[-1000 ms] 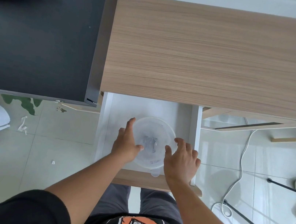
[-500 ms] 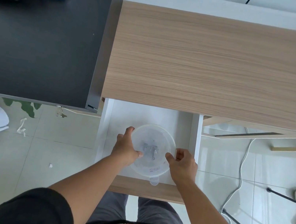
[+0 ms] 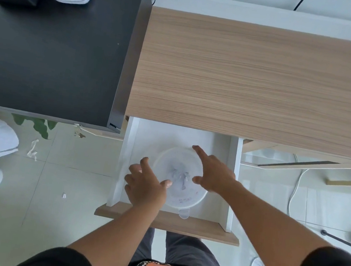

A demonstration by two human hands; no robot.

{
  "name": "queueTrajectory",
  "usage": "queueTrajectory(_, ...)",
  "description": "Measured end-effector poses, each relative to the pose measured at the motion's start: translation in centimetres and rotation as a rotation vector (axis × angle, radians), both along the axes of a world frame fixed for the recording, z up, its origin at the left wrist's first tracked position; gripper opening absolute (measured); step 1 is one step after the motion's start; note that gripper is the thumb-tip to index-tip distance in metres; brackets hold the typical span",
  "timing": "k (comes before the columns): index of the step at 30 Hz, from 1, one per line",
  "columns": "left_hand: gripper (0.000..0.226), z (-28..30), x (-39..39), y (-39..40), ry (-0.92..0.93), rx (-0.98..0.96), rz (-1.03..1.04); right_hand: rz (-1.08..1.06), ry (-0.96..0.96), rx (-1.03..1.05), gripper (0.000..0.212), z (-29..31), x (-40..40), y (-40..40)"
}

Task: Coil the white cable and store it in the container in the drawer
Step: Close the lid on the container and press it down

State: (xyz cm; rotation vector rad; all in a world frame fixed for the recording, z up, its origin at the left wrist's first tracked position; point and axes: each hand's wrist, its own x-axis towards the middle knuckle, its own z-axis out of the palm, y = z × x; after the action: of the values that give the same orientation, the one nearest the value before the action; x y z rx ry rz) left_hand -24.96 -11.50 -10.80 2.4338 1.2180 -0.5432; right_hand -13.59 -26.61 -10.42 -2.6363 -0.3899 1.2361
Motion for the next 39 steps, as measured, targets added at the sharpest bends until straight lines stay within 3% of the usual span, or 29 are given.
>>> queueTrajectory(5,0.087,-0.4,-0.3,-1.8,0.044,-0.145,0.506,-0.070,0.078,0.086,0.090,-0.1,0.0,0.5)
queueTrajectory(11,0.076,-0.8,0.0,-2.6,-0.032,-0.388,0.769,-0.108,0.176,0.134,0.087,-0.5,0.7,0.3)
queueTrajectory(18,0.063,-0.7,0.2,-2.3,-0.021,-0.419,0.721,-0.043,0.106,0.135,0.095,-1.1,0.0,-0.4)
queueTrajectory(21,0.061,-0.8,0.6,-2.3,-0.020,-0.415,0.709,0.226,-0.218,0.024,0.128,-1.4,-2.8,-1.5)
queueTrajectory(24,0.062,-0.8,1.0,-2.2,0.023,-0.379,0.645,0.458,-0.329,0.058,0.148,-2.6,-6.9,-3.2)
queueTrajectory(39,0.069,-2.1,0.7,-0.7,0.121,-0.393,0.435,0.515,-0.447,0.028,0.109,-5.8,-9.1,-3.1)
